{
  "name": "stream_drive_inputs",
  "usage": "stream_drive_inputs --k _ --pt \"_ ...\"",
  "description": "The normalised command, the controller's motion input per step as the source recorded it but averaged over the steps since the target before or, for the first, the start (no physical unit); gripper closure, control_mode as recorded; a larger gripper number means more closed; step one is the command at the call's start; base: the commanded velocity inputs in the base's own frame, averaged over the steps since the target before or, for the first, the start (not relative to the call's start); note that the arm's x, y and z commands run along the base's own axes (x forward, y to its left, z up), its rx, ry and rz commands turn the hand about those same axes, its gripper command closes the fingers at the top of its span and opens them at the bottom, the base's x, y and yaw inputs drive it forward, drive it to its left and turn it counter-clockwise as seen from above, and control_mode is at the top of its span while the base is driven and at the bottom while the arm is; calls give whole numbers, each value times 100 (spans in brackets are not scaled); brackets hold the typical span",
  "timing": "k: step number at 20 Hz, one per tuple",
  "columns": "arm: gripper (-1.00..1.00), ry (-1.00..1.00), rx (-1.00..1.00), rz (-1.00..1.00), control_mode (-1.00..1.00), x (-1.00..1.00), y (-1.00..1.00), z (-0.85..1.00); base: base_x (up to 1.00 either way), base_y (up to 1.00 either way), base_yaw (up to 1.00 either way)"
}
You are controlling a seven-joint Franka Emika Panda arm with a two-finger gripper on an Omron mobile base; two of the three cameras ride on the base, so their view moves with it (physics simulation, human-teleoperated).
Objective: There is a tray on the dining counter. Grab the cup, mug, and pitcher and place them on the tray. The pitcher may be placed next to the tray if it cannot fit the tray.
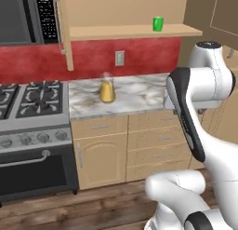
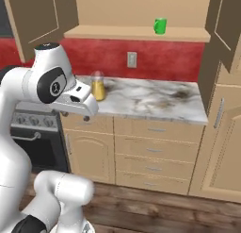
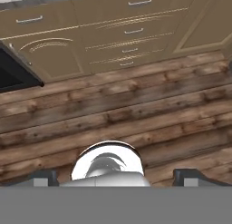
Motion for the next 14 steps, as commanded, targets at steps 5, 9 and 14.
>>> stream_drive_inputs --k 5,9,14 --pt "-100 0 0 0 100 0 0 0 61 -41 0" --pt "-100 0 0 0 100 0 0 0 61 -17 0" --pt "-100 0 0 0 100 0 0 0 58 -10 0"
